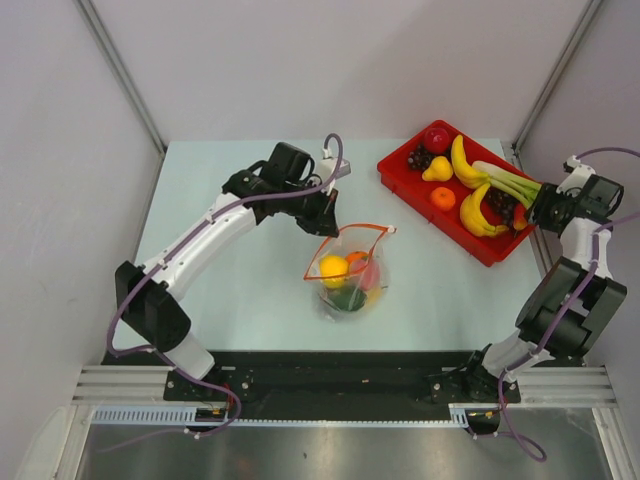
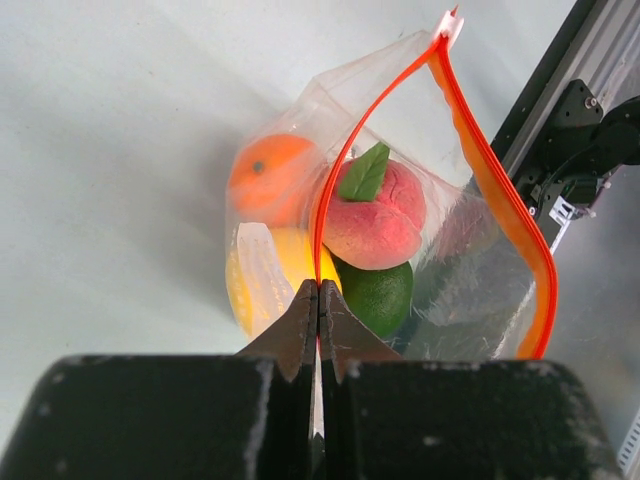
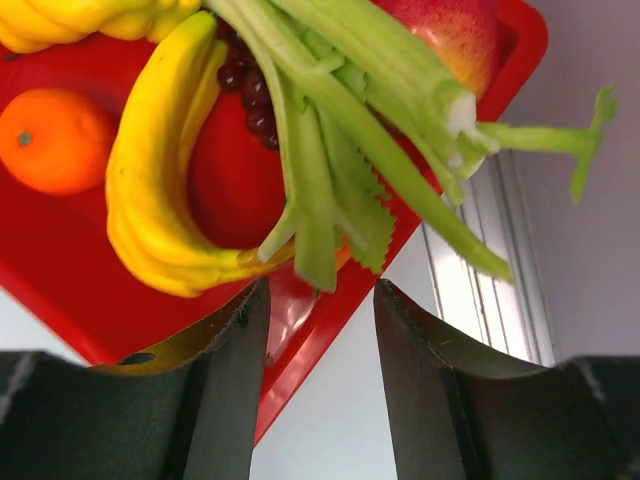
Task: Place the food in the zip-top bag and seal the zipper
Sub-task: Pick up the fake fruit from the bin.
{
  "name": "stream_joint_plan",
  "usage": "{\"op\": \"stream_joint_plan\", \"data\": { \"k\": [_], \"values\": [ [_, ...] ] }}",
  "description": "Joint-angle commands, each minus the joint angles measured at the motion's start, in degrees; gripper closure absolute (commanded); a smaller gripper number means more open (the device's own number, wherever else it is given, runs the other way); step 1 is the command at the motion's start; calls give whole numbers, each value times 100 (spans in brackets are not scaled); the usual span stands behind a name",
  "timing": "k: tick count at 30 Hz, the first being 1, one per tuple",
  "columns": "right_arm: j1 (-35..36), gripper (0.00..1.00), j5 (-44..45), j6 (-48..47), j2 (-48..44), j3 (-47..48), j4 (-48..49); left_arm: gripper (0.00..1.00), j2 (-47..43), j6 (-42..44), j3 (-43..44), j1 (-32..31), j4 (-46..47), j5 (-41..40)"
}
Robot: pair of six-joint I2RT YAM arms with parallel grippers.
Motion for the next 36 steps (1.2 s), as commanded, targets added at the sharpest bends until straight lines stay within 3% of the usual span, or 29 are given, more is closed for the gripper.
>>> {"op": "stream_joint_plan", "data": {
  "k": [1, 6, 10, 16, 22, 36],
  "values": [
    [80, 50, 297, -56, 152, -239, 1042, 100, -7, -26, 14, 83, 319, 245],
    [282, 48, 569, 24, 319, -415, 1385, 100, 45, -35, -117, 145, 371, 324],
    [343, 33, 701, 15, 345, -617, 1693, 100, 46, -26, -135, 197, 398, 359],
    [387, 34, 754, 32, 442, -829, 2185, 100, 98, 18, -74, 259, 407, 333],
    [370, 42, 543, 155, 451, -925, 2458, 100, 186, 88, 67, 355, 363, 341],
    [633, 39, 990, 630, 741, -1074, 2677, 100, 195, 97, 23, 444, 345, 350]
  ]
}}
